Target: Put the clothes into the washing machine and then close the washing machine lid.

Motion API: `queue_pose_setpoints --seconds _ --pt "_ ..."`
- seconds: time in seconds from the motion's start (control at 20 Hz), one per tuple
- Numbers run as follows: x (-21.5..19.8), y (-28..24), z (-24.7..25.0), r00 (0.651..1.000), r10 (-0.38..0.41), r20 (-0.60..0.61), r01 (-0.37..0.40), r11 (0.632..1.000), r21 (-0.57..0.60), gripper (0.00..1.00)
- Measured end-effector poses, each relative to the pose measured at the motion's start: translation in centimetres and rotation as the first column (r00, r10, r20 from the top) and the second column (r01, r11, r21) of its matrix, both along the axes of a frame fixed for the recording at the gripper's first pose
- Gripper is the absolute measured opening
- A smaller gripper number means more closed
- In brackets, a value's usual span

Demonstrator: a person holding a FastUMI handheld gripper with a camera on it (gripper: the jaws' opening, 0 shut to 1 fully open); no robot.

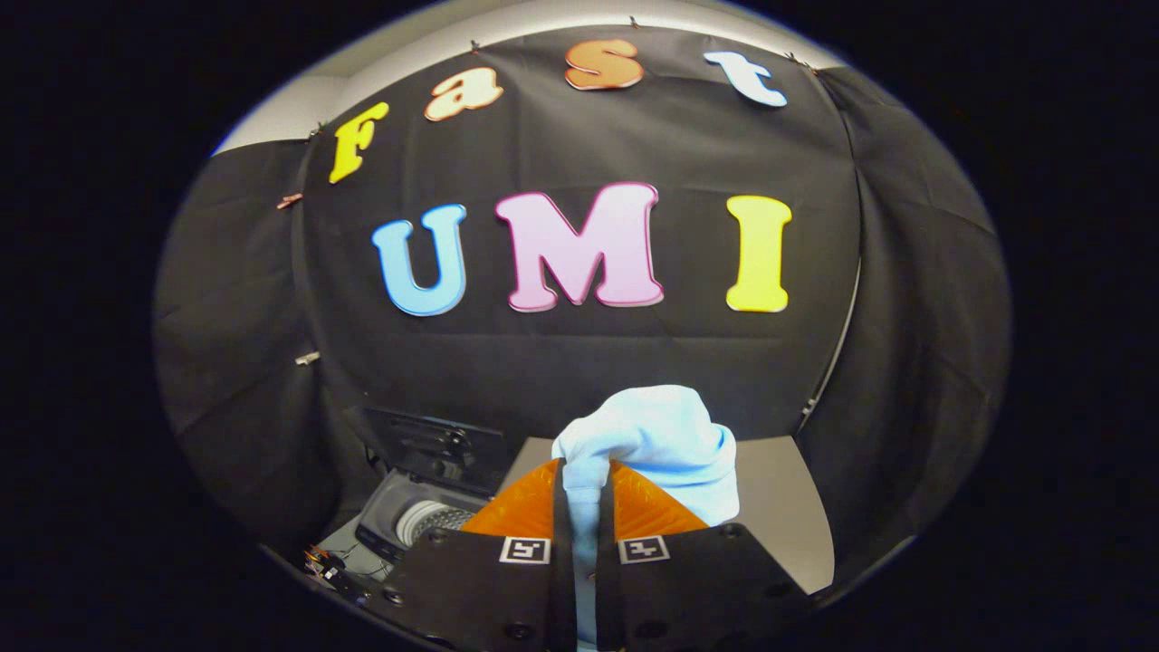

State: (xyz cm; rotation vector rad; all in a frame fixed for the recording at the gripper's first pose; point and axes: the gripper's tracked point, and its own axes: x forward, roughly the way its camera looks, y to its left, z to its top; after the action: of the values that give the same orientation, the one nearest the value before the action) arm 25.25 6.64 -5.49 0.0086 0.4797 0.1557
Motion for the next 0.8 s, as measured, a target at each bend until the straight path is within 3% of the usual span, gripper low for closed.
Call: queue_pose_setpoints --seconds 0.35,0.8 --pt "-1.3 12.8 4.8 0.984 0.149 0.101 -0.151 0.988 0.018 0.12" --pt "-1.1 28.5 2.5 0.921 0.371 0.115 -0.384 0.916 0.114 0.12"
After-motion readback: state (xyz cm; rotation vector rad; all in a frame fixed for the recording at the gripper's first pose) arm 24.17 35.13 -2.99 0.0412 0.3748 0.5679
